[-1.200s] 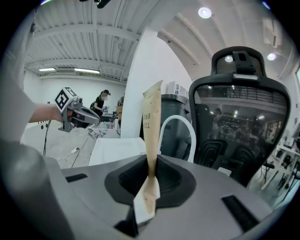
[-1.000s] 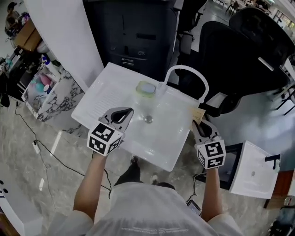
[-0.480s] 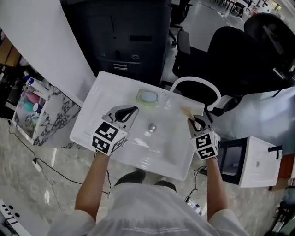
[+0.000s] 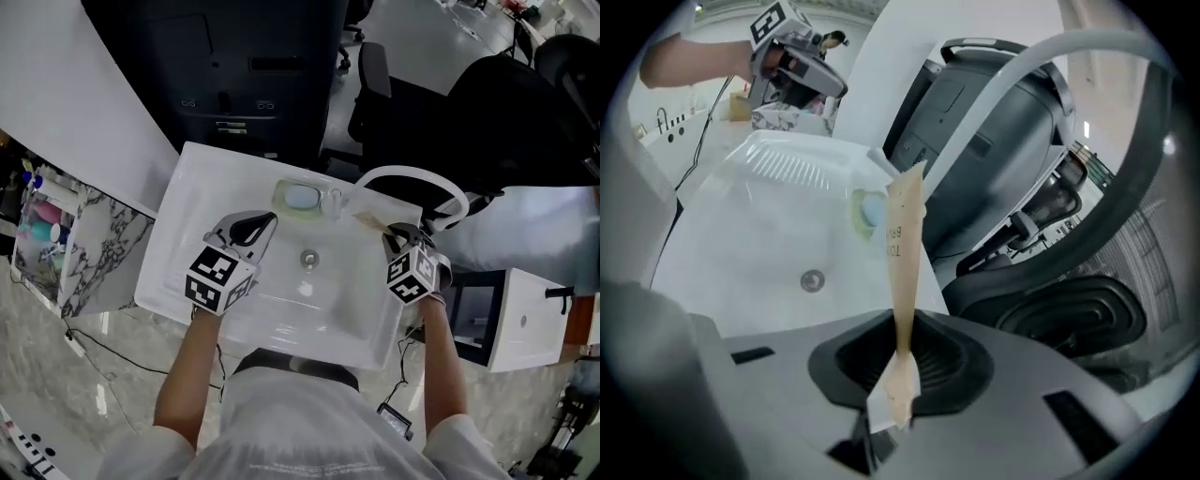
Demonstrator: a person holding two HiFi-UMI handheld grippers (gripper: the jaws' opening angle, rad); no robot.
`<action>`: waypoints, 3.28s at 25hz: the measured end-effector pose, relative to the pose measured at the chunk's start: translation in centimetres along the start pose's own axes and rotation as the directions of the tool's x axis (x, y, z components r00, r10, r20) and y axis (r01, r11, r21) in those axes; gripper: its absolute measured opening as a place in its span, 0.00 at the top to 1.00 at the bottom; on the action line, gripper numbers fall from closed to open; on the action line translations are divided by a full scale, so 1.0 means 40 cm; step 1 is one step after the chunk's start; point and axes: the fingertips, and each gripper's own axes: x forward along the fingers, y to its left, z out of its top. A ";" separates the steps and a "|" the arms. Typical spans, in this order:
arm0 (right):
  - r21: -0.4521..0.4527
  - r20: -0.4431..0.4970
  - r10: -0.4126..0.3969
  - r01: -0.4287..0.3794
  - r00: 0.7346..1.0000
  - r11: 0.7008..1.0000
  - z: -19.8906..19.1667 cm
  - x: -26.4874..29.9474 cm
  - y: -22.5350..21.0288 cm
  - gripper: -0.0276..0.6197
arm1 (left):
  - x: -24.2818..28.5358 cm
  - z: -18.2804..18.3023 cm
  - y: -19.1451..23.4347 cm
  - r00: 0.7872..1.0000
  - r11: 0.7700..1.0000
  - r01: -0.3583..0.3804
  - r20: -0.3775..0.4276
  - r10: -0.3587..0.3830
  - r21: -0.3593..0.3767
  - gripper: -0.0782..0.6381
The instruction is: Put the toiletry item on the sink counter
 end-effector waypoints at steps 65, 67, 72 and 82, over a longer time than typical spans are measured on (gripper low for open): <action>0.374 0.050 -0.190 0.159 0.980 0.914 -0.160 -0.296 0.123 0.96 | -0.074 0.038 -0.275 0.997 0.997 0.058 0.046 -0.060 0.053 0.88; 0.432 0.099 -0.245 0.180 0.965 0.884 -0.153 -0.372 0.127 0.96 | -0.104 0.056 -0.332 0.995 0.994 0.069 0.066 -0.075 0.088 0.88; 0.496 0.187 -0.362 0.231 0.913 0.837 -0.138 -0.576 0.147 0.96 | -0.196 0.093 -0.449 0.990 0.986 0.076 0.107 -0.092 0.147 0.88; 0.560 0.297 -0.542 0.317 0.786 0.766 -0.108 -0.897 0.193 0.96 | -0.367 0.147 -0.597 0.972 0.973 0.064 0.208 -0.111 0.221 0.88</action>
